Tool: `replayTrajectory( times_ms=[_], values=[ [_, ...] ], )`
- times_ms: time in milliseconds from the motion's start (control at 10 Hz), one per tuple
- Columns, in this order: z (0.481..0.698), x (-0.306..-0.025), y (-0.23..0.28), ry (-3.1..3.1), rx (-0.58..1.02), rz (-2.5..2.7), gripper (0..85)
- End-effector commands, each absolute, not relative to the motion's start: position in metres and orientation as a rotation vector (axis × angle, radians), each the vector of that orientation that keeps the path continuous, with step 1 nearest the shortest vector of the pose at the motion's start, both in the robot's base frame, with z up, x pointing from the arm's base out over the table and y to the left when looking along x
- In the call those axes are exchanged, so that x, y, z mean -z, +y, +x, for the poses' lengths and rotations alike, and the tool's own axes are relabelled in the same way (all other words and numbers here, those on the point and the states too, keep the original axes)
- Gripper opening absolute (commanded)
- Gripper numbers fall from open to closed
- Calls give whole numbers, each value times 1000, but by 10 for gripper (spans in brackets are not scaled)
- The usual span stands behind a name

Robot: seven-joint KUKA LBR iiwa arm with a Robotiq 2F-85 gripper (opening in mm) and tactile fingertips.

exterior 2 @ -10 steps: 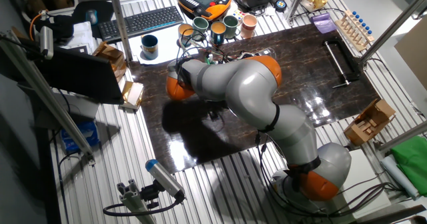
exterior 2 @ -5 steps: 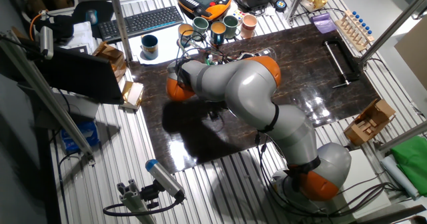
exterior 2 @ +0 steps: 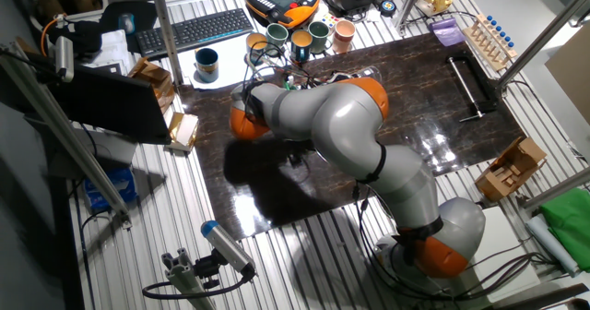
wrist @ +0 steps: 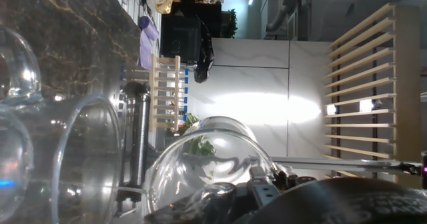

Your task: Pour the water from one cup into another empty cup

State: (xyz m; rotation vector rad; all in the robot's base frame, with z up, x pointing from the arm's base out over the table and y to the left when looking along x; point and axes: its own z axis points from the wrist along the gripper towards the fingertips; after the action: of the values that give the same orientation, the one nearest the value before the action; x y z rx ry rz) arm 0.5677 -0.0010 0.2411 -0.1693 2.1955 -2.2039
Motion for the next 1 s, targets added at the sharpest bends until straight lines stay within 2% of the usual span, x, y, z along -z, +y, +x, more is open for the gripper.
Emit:
replayTrajectory(
  times_ms=[0,200,700,900],
  values=[
    [568,-243,-3,2250,2149,-165,7],
    [570,-249,-8,2304,2089,-183,7],
    [567,-267,-17,2605,1719,-152,7],
    [561,-277,-20,2778,1470,-108,7]
  ],
)
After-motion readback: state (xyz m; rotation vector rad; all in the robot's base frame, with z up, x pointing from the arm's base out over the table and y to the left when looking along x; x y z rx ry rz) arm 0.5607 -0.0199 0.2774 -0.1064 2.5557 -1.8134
